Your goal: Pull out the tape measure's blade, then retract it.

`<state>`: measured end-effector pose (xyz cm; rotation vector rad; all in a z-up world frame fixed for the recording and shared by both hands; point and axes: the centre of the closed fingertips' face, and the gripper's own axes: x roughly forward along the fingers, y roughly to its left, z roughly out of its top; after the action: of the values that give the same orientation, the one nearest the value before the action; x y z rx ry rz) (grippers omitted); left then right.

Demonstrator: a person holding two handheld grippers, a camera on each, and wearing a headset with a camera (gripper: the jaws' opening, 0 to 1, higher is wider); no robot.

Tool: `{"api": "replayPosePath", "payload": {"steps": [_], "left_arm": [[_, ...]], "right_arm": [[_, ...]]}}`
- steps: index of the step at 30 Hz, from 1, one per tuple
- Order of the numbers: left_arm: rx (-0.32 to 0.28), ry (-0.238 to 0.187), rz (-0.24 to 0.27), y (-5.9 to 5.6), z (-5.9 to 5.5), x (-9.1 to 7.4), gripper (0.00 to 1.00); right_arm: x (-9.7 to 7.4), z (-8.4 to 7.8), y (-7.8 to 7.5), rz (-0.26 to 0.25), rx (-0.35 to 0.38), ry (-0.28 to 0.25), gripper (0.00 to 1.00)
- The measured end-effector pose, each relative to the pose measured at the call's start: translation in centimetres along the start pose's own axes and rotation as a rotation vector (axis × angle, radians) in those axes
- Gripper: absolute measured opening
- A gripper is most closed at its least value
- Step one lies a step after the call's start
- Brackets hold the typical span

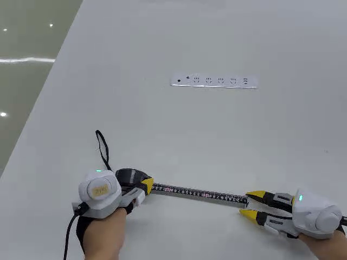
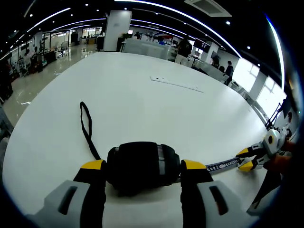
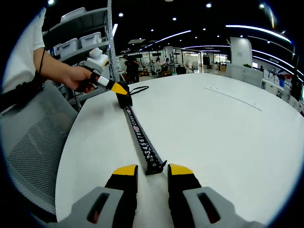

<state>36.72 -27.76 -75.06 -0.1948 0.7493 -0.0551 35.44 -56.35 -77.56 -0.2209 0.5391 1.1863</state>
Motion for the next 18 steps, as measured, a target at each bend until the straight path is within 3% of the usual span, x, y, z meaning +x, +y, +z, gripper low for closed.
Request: {"api": "replayPosePath", "payload": {"steps": [18], "left_arm": [[0.015,0.007,0.001,-0.11,-0.21,0.14,0.62]], "right_arm": [[0.24,0.18,-0.25,0.059,0.051,-0.027,0.15]]}}
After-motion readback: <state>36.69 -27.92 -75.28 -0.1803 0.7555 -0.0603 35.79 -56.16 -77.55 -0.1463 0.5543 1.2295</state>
